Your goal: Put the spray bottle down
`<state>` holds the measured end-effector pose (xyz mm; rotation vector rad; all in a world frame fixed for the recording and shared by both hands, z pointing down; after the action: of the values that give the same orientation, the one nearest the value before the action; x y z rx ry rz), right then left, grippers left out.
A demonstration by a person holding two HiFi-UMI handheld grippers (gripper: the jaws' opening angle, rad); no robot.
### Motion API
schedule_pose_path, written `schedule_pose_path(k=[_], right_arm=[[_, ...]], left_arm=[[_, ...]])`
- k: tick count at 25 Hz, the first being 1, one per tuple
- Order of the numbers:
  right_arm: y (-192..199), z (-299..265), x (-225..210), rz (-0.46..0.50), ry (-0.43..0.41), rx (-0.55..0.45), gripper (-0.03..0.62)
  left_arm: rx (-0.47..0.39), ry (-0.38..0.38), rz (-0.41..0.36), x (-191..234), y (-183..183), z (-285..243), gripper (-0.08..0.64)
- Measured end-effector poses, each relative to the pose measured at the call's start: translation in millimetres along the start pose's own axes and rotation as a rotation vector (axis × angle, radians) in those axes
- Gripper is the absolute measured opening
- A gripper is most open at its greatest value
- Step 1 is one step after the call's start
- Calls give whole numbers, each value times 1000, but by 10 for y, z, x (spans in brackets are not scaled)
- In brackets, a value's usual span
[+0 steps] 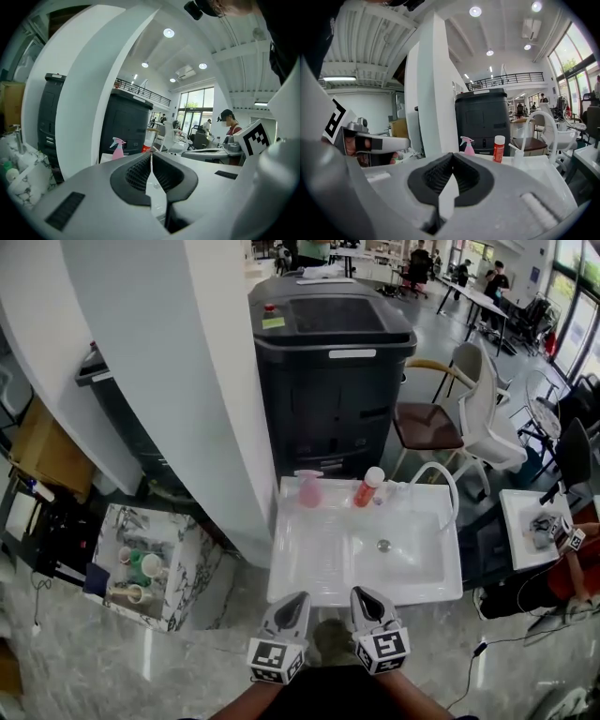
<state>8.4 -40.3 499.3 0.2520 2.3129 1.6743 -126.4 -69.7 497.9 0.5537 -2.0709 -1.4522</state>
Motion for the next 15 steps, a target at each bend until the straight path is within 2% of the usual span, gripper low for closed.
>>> schedule_pose_path(k=[15], right_arm=[[-68, 333, 445, 46, 14, -39, -3]], left_arm=[[-30, 2, -27, -103, 7, 517, 28]])
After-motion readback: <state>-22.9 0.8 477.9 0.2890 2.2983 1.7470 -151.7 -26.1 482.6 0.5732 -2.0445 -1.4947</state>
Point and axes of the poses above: the fingertips, and each gripper's own axes: z backward along the fingers, x to its left, y out of its underside, the point moved 3 cm from there along z, backward along the fingers, and after that the axes turned 8 degrees about -y, right-handed, at the moved point
